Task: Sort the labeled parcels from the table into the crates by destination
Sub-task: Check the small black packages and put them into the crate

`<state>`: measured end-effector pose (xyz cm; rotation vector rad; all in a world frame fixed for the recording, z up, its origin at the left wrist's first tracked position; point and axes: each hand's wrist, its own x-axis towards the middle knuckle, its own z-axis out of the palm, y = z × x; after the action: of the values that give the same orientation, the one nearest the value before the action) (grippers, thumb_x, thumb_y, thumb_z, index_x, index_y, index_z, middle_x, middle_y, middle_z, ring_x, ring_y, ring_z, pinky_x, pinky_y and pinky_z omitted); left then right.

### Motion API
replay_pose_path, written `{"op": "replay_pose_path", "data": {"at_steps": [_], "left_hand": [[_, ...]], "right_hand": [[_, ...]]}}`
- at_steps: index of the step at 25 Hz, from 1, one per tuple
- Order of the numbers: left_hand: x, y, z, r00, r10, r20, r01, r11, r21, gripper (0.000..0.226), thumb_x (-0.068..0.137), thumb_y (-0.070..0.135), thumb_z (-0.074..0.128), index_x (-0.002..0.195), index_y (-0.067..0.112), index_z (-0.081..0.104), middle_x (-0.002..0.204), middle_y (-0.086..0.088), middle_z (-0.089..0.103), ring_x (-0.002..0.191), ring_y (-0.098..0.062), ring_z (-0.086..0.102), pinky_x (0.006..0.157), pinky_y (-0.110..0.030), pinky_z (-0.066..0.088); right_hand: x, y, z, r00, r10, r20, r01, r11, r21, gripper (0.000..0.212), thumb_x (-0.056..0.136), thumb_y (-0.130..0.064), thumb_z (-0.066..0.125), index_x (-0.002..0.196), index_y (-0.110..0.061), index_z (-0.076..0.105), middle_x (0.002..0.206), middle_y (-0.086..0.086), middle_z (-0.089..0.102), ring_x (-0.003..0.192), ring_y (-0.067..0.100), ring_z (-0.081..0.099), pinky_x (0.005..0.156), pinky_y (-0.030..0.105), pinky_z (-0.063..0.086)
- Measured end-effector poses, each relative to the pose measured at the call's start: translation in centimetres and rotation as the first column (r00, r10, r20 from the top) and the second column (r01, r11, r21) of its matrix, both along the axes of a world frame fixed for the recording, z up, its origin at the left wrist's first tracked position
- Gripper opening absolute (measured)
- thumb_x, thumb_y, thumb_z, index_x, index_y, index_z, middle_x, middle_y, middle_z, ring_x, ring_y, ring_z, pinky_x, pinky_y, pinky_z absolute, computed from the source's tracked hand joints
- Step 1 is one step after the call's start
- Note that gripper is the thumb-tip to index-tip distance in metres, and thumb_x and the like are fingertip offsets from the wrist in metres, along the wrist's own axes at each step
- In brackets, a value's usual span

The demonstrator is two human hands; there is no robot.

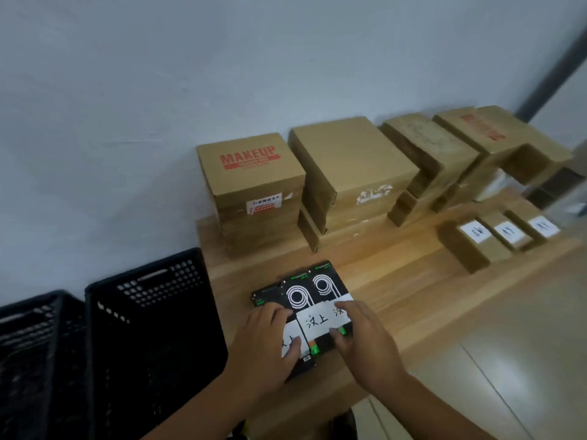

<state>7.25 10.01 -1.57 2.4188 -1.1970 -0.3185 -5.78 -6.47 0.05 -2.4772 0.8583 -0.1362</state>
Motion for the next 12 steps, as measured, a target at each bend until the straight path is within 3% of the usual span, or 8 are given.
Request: {"op": "replay_pose_path", "data": {"at_steps": [6,9,12], "left_hand": [[-3.9,-5.6,-0.7,0.974,0.223,0.048,-0.227,0.966,0.123,0.054,0.092,0.059,0.037,0.137,0.031,0.047,0.133,0.014,0.043,0.122,-0.008,0.042,0.102,-0.022,0.037],[-5.2,-7.9,-0.7,0.954,0.29,0.074,-0.298,0.944,0.144,0.054,0.092,0.06,0.037,0.135,0.031,0.051,0.129,0.015,0.047,0.119,-0.007,0.045,0.101,-0.025,0.043],[-6.2,-8.8,-1.6,0.936,0.347,0.056,-0.352,0.92,0.172,0.053,0.093,0.059,0.036,0.134,0.03,0.053,0.13,0.013,0.049,0.12,-0.009,0.046,0.1,-0.024,0.041]], "right_hand": [[0.9,-8.4,-4.0,0.99,0.138,0.006,-0.137,0.976,0.171,0.041,0.093,-0.03,0.069,0.13,-0.022,0.054,0.123,-0.003,0.056,0.112,0.013,0.052,0.085,0.024,0.046],[1.5,-10.8,-6.5,0.987,0.153,-0.041,-0.145,0.977,0.154,0.049,0.094,-0.04,0.064,0.136,-0.021,0.049,0.129,0.0,0.053,0.12,0.017,0.047,0.096,0.03,0.042],[2.1,-11.6,-9.3,0.99,0.115,-0.079,-0.099,0.979,0.18,0.07,0.093,-0.046,0.064,0.15,-0.016,0.036,0.148,0.006,0.042,0.135,0.023,0.039,0.111,0.039,0.035]]}}
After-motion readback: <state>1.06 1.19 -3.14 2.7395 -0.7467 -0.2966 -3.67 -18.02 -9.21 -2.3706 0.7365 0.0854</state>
